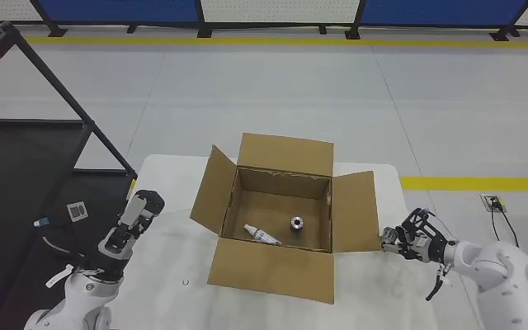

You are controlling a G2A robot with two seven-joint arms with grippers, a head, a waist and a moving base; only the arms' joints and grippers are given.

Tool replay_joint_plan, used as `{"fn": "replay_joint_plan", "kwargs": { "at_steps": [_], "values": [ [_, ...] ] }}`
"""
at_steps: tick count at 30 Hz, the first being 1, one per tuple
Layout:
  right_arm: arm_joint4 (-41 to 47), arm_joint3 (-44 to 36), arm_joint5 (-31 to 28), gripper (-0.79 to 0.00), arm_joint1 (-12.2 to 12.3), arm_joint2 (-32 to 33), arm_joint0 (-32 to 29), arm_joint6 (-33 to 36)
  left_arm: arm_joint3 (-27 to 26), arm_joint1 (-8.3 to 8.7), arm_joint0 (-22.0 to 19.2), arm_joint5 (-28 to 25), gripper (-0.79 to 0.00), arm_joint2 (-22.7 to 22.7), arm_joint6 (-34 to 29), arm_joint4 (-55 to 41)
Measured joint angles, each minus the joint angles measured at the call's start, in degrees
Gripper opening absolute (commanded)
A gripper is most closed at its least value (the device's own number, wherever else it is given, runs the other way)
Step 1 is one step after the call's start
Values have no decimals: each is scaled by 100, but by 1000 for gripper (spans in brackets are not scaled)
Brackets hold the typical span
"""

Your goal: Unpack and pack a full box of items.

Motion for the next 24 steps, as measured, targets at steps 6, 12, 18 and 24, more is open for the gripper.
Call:
{"fn": "replay_joint_plan", "kwargs": {
  "at_steps": [6, 12, 18, 24],
  "values": [
    [-212, 504, 0, -594, 76, -488, 329, -332, -39, 8, 37, -13, 0, 19, 79, 39],
    [-271, 855, 0, -459, 178, -801, 524, -612, -75, 15, 92, -35, 0, 2, 172, 68],
    [-235, 1057, 0, -249, 264, -1059, 631, -785, -152, 22, 168, -121, 0, -32, 271, 194],
    [-139, 1170, 0, 0, 335, -1188, 689, -826, -181, 30, 234, -164, 0, -82, 306, 149]
  ]
}}
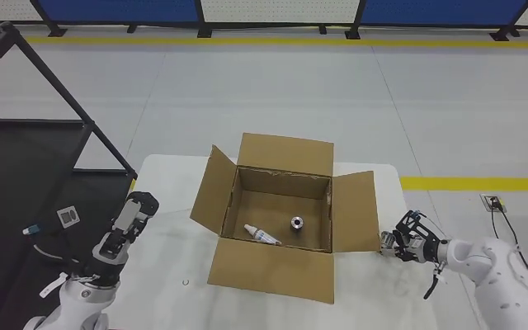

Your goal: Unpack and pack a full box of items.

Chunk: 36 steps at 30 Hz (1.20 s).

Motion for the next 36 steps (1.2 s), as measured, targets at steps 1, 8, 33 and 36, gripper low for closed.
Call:
{"fn": "replay_joint_plan", "kwargs": {
  "at_steps": [1, 8, 33, 36],
  "values": [
    [21, 5, 0, 0, 13, -19, 5, 0, -2, 1, 21, -9, 0, -5, 5, -8],
    [177, -58, 0, 0, 108, -7, -33, -154, -51, 10, 130, -60, 0, -61, 10, -65],
    [2902, -5020, 2591, 0, 520, 1661, -1662, 1267, 34, 23, 303, -370, 0, -669, 402, -848],
    [3009, -5710, 3145, 0, 512, 1566, -1719, 1403, 70, 27, 314, -390, 0, -785, 410, -957]
  ]
}}
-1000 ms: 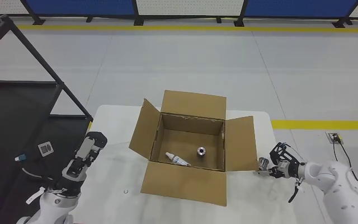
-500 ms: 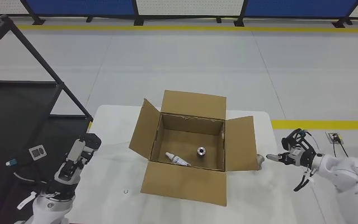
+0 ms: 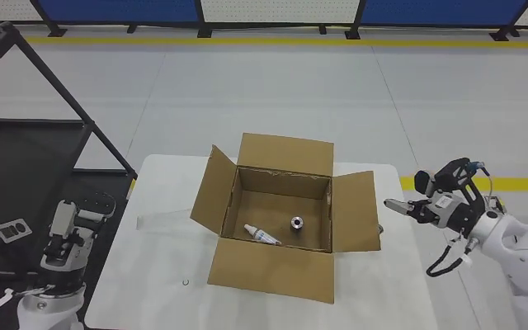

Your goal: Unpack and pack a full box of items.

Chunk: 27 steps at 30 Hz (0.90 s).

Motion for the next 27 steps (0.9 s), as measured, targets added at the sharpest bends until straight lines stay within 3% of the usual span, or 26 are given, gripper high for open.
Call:
{"fn": "replay_joint_plan", "kwargs": {
  "at_steps": [4, 9, 15, 21, 27],
  "values": [
    [62, -676, 633, 0, -32, -467, 149, 222, 28, 5, 15, -21, 0, -138, 2, -92],
    [-260, -801, 1194, 0, -123, -1541, 721, 538, 8, 15, -46, 18, 0, -221, -23, -117],
    [-686, -120, 1718, 0, -405, -3256, 1881, 836, 54, 14, -13, -12, 0, -259, -40, -221],
    [-634, 892, 2341, 0, -856, -4711, 2952, 796, 132, 11, 51, -34, 0, -255, -110, -375],
    [-582, 1029, 2360, 0, -913, -4872, 3096, 770, 135, 12, 55, -26, 0, -248, -139, -391]
  ]
}}
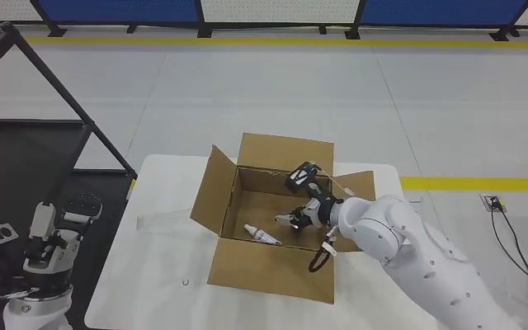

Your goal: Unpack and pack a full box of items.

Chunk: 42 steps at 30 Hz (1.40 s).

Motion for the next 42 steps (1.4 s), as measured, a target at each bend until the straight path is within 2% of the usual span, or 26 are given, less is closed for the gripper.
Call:
{"fn": "replay_joint_plan", "kwargs": {
  "at_steps": [15, 20, 25, 28, 42],
  "values": [
    [-23, 182, 163, 0, -72, -104, -28, -25, -39, -2, -1, 57, 0, 12, 34, 17],
    [-298, 564, 448, 0, -292, -617, 335, 289, -18, -6, 28, 60, 0, -39, 92, -21],
    [-108, 1230, 672, 0, -651, -1153, 764, 185, -67, -13, 116, 24, 0, -84, 88, -55],
    [85, 1470, 697, 0, -772, -1247, 884, 84, -122, -12, 152, -8, 0, -61, -1, -64],
    [78, 1458, 695, 0, -766, -1241, 878, 88, -119, -12, 150, -6, 0, -61, 5, -64]
  ]
}}
